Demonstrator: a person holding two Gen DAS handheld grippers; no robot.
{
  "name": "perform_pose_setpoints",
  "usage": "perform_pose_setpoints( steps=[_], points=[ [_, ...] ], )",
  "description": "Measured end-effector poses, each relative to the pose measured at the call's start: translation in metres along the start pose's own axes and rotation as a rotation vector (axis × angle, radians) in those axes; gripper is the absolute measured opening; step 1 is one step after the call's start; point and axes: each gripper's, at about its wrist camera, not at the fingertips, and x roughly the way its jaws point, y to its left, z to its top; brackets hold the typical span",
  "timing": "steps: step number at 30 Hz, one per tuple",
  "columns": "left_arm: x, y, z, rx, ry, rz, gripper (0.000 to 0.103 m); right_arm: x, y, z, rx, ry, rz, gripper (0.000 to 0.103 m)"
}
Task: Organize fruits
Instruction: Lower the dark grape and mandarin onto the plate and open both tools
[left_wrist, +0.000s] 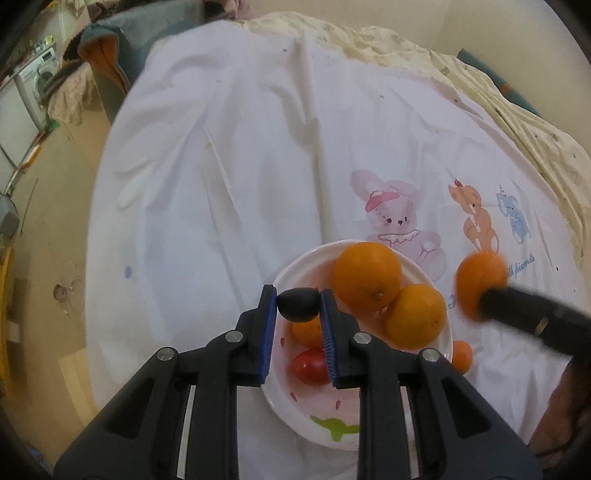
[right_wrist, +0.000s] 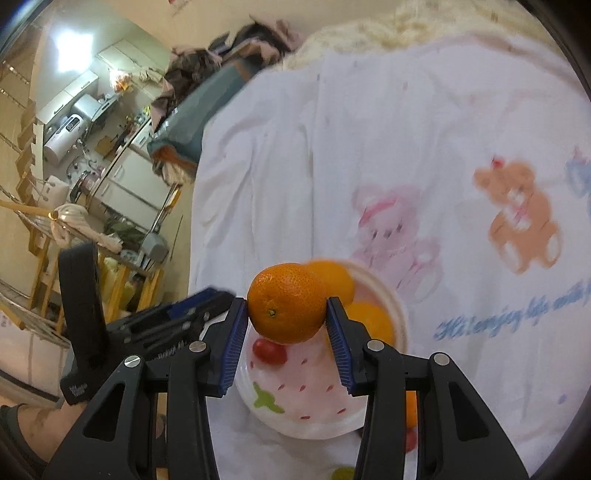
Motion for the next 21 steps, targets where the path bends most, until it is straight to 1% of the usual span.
perform_pose_setpoints(
  steps=[4,6,8,11,15,16,18,21],
  points=[
    [0.013,0.003,0.000,-0.021,0.034,-0.005,0.020,0.028,-0.008,-0.020,0.029,0.107,0.009,0.046],
    [0.015,0.003,-0.001,-0.033,0.049,-0.014,0.020,0.040,-0.010,-0.030,0.029,0.164,-0.005,0.046],
    [0.017,0.002,-0.001,-0.035,0.059,-0.025,0.020,0.050,-0.008,-0.038,0.014,0.201,-0.015,0.046],
    [0.016,0.000,0.000,-0.031,0.052,-0.030,0.020,0.059,-0.004,-0.043,0.000,0.233,-0.026,0.048],
    [0.015,-0.002,0.001,-0.025,0.047,-0.033,0.020,0.064,-0.003,-0.046,0.001,0.237,-0.018,0.048],
    [0.015,-0.002,0.001,-0.027,0.048,-0.034,0.020,0.064,-0.003,-0.045,0.000,0.234,-0.026,0.057],
    [0.016,-0.002,0.001,-0.030,0.050,-0.035,0.020,0.061,-0.004,-0.044,0.000,0.231,-0.031,0.067],
    [0.016,-0.002,0.000,-0.034,0.054,-0.044,0.020,0.047,-0.009,-0.044,0.013,0.222,-0.028,0.072]
  ],
)
